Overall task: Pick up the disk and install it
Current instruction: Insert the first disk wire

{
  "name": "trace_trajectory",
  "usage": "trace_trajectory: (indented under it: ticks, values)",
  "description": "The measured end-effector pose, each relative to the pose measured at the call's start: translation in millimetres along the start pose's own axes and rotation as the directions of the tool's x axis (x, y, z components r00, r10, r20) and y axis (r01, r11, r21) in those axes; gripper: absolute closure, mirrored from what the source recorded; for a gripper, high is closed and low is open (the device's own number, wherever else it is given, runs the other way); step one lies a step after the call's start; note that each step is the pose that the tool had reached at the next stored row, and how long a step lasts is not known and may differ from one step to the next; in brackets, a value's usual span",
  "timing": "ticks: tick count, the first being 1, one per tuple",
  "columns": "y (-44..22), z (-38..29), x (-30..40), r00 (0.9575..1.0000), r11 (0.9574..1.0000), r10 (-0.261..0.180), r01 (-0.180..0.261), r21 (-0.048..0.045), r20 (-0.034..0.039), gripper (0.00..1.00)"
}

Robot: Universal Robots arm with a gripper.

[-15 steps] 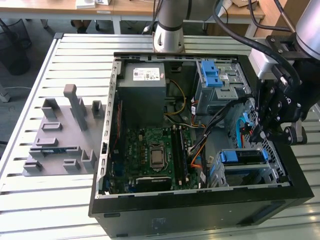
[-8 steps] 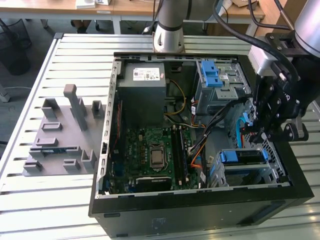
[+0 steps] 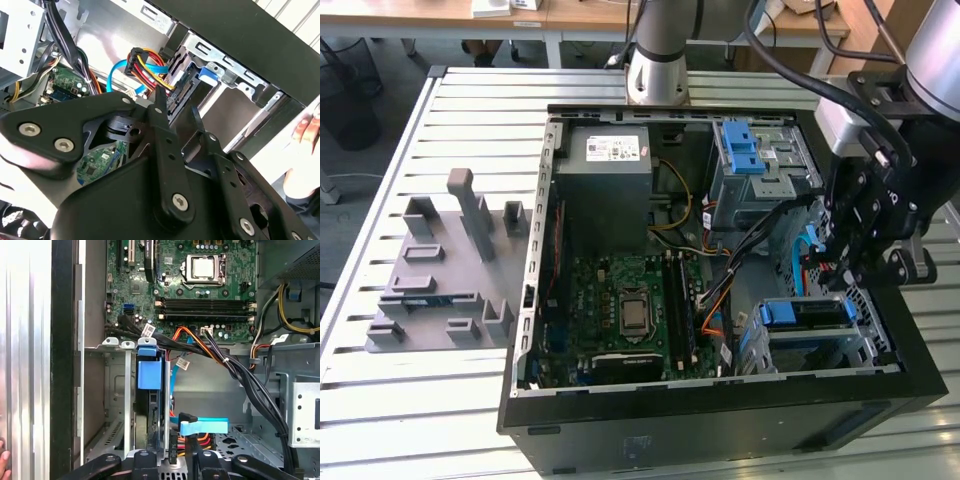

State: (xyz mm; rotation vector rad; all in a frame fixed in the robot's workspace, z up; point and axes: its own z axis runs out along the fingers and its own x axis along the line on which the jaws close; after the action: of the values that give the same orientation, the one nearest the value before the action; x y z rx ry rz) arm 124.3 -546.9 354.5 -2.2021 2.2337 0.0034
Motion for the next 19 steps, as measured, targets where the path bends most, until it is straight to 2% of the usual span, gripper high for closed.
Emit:
trace_trajectory:
  ticks: [8, 9, 10, 12, 17, 19]
  values:
    - [0.0, 3.9, 0.0, 1.0000, 1.0000, 0.000, 0.000, 0.0020, 0.0002, 0.66]
    - [0.0, 4.2, 0.0, 1.0000, 1.0000, 0.000, 0.000, 0.0021, 0.0002, 0.72]
    - [0.0, 4.5, 0.0, 1.0000, 1.0000, 0.000, 0.000, 0.0022, 0.0004, 0.72]
    - [0.0, 4.8, 0.0, 1.0000, 1.0000, 0.000, 0.000, 0.0023, 0.0006, 0.84]
    - [0.0, 5.0, 0.0, 1.0000, 1.0000, 0.000, 0.000, 0.0023, 0.0002, 0.84]
    - [0.0, 5.1, 0.0, 1.0000, 1.0000, 0.000, 0.000, 0.0024, -0.0031, 0.84]
